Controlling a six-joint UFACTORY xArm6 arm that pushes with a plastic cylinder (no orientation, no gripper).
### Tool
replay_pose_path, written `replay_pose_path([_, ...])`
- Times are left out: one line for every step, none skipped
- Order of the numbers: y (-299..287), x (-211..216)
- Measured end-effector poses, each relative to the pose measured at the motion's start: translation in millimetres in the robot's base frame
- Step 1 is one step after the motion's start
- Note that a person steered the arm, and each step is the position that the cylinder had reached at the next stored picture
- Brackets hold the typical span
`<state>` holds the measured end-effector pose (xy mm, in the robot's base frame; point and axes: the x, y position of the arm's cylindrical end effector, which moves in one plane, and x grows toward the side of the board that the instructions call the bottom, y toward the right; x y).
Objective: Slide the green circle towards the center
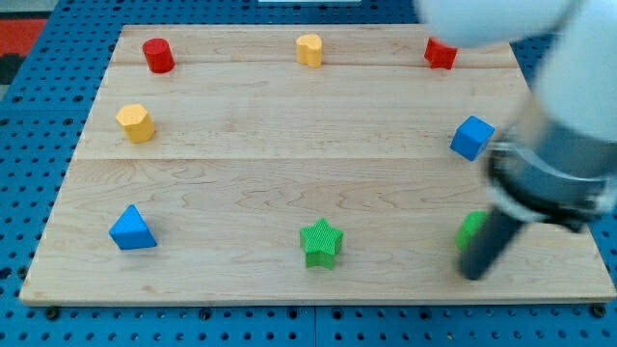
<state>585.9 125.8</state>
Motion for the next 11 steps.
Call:
replay_pose_path([-5.5,-14.7])
replay_pose_path([31.1,-8.3])
replay_pose_path([58.5,-8.4])
replay_pose_path([87.9,-8.5])
replay_pose_path([95.3,-24.3])
replay_pose_path([86.6,-53.0])
replay_pose_path([108.3,-65.8])
replay_pose_path([97.9,-86.0])
replay_pose_path([25.9,-78.8])
replay_pose_path([-33.8,-75.2])
replay_pose_path([-26.5,-60.4])
